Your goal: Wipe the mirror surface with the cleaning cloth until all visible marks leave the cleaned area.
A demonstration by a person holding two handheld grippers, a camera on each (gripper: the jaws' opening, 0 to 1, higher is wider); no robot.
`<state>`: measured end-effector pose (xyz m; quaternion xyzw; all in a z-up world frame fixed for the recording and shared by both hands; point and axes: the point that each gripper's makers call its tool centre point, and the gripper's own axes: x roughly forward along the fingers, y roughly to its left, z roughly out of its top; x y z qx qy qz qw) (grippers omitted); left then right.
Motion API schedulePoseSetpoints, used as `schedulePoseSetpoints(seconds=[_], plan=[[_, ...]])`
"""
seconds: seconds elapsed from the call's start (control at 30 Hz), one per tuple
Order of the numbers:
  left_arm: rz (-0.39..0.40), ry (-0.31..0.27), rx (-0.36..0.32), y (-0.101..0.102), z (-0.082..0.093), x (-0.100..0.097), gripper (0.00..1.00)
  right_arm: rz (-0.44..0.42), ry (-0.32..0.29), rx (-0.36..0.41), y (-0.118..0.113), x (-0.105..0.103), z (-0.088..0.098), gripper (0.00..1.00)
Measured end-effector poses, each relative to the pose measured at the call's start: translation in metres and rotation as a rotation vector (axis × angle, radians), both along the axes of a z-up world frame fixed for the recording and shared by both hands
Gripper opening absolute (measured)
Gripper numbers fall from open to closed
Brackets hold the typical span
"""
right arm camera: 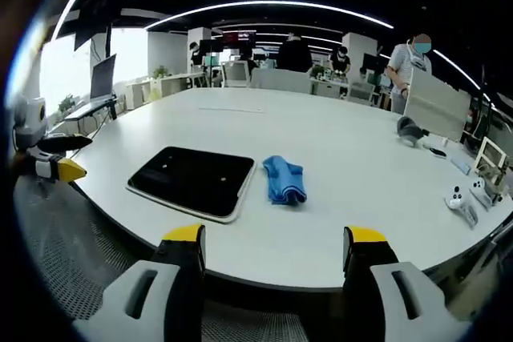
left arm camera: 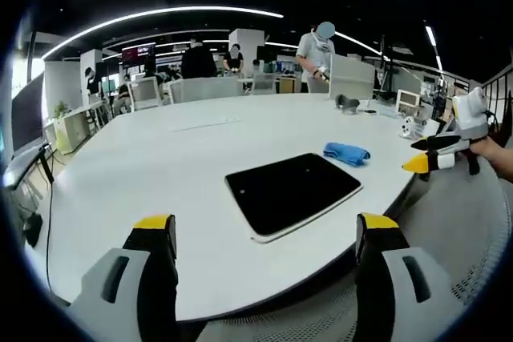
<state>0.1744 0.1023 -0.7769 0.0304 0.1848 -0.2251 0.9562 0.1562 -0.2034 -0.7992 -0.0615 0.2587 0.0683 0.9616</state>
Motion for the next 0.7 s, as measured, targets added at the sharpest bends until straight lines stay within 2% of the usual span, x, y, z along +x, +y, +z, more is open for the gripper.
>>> schedulePoseSetpoints(seconds=[0.47, 0.7], plan=[[-0.008, -0.023, -0.028, -0.0018, 0.0045, -0.0001, 0.91, 0.001, 0.007, -0.003, 0.0001, -0.0015, -0.001, 0.69], [-0.011, 0.004, -0.015, -0.0025, 0.0001, -0.0015, 0.92, 0.005, 0.016, -0.008, -0.0002, -0.0026, -0.0018, 0.68]])
